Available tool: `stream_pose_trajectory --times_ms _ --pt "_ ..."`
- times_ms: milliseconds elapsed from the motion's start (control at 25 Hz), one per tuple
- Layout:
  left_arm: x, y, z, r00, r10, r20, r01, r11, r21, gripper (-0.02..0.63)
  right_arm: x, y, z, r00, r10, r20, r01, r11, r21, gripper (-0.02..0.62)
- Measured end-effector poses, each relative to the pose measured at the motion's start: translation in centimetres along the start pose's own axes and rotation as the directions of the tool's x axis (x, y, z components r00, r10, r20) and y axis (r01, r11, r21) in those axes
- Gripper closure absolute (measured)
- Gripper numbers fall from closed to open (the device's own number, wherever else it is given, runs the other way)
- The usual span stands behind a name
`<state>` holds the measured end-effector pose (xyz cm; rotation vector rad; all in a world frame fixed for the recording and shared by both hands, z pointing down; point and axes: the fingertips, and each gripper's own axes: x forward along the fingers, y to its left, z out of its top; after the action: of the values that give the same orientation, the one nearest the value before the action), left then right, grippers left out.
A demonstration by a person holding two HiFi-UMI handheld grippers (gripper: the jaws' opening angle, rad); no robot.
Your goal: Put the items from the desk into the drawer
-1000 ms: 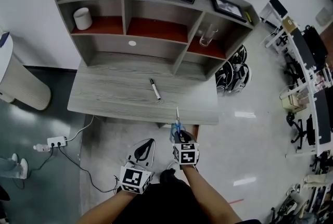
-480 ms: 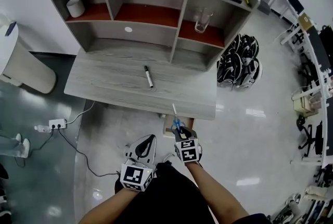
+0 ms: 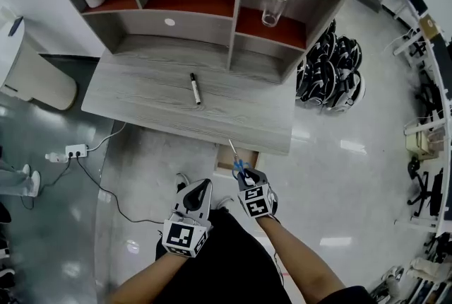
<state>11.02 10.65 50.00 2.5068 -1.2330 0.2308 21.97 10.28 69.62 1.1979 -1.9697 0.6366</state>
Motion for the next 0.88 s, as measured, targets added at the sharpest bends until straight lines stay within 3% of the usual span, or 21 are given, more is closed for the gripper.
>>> stream_pose_trajectory --times_ms 120,440,880 --pt "0.7 0.2 -0.5 1.000 0.014 -0.005 -0.014 1.000 0.005 0.594 0.8 -0.3 -0.9 1.000 0.010 -0.016 -0.011 1.000 -0.012 0.505" --pt "1.2 0.5 -3.0 0.998 0.049 -0.040 -0.051 0.998 -0.035 0.594 3.4 -0.4 -3.4 0.996 0.041 -0.075 -0.054 0.983 -0.175 0.505" --pt "1.3 1.6 -5.1 0.997 0.035 -0.064 -0.038 0.998 -0.045 0.594 7.4 -1.1 -8.1 0.981 0.048 -0.186 -0.086 0.975 -0.205 0.505"
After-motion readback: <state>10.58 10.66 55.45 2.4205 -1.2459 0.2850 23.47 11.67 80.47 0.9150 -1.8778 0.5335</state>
